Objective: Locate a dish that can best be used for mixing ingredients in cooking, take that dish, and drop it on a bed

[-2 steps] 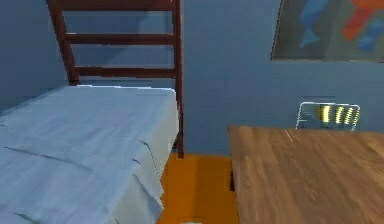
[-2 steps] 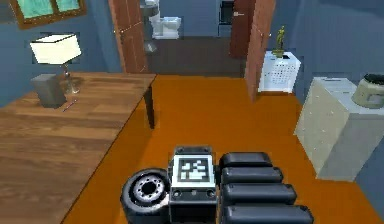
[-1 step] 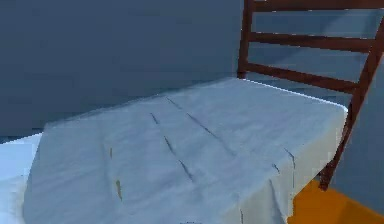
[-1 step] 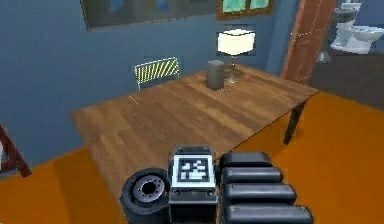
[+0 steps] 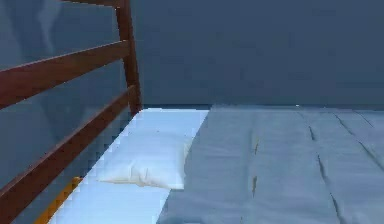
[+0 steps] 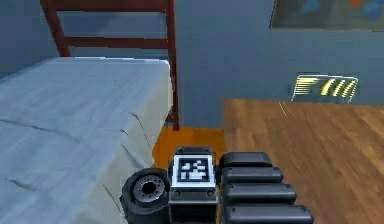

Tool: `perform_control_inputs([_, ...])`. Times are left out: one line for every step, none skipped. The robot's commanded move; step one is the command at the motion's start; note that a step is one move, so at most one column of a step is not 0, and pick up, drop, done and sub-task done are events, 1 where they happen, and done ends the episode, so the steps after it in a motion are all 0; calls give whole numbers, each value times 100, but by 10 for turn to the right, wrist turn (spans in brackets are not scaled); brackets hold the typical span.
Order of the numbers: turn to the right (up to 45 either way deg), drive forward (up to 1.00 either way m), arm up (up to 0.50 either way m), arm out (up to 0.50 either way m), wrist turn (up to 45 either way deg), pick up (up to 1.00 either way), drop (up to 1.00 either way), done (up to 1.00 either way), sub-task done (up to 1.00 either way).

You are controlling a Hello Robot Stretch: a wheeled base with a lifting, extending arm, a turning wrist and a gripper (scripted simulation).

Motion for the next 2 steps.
perform_control_inputs([-390,0,0,0,0,0,0,0,0])
perform_control_inputs([0,0,0,48,0,0,0,0,0])
